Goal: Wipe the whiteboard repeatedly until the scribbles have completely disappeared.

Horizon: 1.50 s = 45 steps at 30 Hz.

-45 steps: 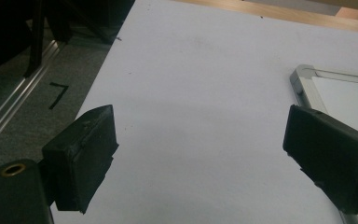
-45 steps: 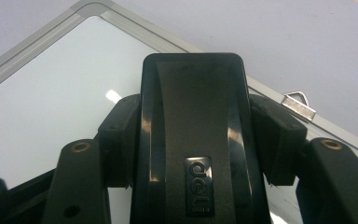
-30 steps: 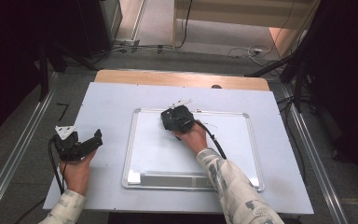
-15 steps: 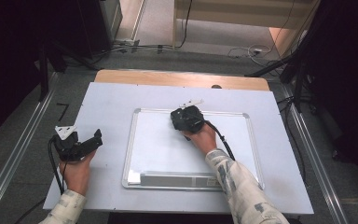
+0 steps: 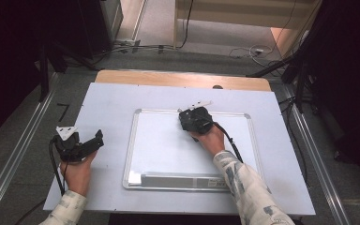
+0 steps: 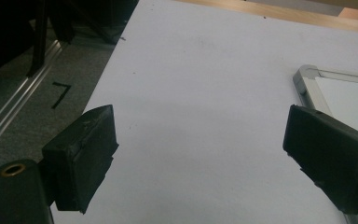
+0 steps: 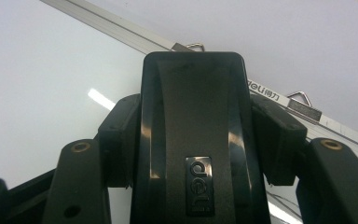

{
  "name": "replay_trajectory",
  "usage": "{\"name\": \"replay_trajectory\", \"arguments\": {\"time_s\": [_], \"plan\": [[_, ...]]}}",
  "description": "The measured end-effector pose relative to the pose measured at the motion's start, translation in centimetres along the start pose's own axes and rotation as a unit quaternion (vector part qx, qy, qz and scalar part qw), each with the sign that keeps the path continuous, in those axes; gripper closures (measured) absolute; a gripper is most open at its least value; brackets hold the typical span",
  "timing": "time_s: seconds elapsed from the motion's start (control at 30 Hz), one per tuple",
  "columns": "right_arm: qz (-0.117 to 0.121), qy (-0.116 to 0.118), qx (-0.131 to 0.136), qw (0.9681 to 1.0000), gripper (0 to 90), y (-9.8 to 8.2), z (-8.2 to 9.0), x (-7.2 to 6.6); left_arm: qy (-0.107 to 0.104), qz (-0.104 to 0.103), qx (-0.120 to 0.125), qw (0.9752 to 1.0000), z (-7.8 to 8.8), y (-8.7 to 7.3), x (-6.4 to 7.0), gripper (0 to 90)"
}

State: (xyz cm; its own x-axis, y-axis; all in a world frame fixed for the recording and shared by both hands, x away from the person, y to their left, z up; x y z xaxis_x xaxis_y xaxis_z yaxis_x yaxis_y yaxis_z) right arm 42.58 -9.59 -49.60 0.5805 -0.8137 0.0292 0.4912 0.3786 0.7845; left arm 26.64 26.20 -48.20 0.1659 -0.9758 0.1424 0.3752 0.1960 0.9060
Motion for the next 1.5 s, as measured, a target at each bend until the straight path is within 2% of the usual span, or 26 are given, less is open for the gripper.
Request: {"name": "replay_trajectory", "arguments": {"time_s": [0.13, 0.4, 0.67, 0.73, 1.13, 1.5], "plan": [[0.005, 0.008, 0.0, 1.0, 37.9, 0.0, -0.1, -0.7, 0.0, 0.0, 0.0, 1.0, 0.0, 0.0, 0.0, 10.2], [0.025, 0.036, -0.003, 0.999, 37.9, 0.2, -0.2, -3.4, -0.001, 0.001, 0.001, 1.0, 0.0, 0.0, 0.0, 10.2], [0.029, 0.042, -0.005, 0.9987, 37.9, 0.1, 0.0, -4.0, 0.0, 0.002, 0.002, 1.0, 0.0, 0.0, 0.1, 10.2], [0.026, 0.04, -0.006, 0.9988, 37.9, 0.1, 0.0, -3.9, 0.0, 0.002, 0.002, 1.0, 0.0, 0.0, 0.0, 10.2], [0.0, 0.014, -0.008, 0.9999, 37.9, -0.7, 1.0, -0.4, 0.0, 0.0, 0.0, 1.0, 0.0, 0.0, 0.1, 10.2], [-0.009, 0.005, -0.006, 0.9999, 37.8, -1.2, 1.5, 1.1, 0.003, -0.001, -0.001, 1.0, 0.0, 0.0, 0.0, 10.1]]}}
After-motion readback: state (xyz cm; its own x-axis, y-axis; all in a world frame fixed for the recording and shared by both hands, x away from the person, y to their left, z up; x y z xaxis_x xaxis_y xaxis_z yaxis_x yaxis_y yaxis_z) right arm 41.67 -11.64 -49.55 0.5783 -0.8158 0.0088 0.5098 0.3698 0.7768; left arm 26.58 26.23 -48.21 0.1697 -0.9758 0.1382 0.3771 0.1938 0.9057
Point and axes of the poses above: each handheld gripper's, and its own axes: z roughly backward along the jaws, y roughly out of its top, x roughly to its right, the point moved 1 cm from there along -z, roughly forward along the jaws, and after that the axes turned 8 degrees about x, right-handed, at the moved point
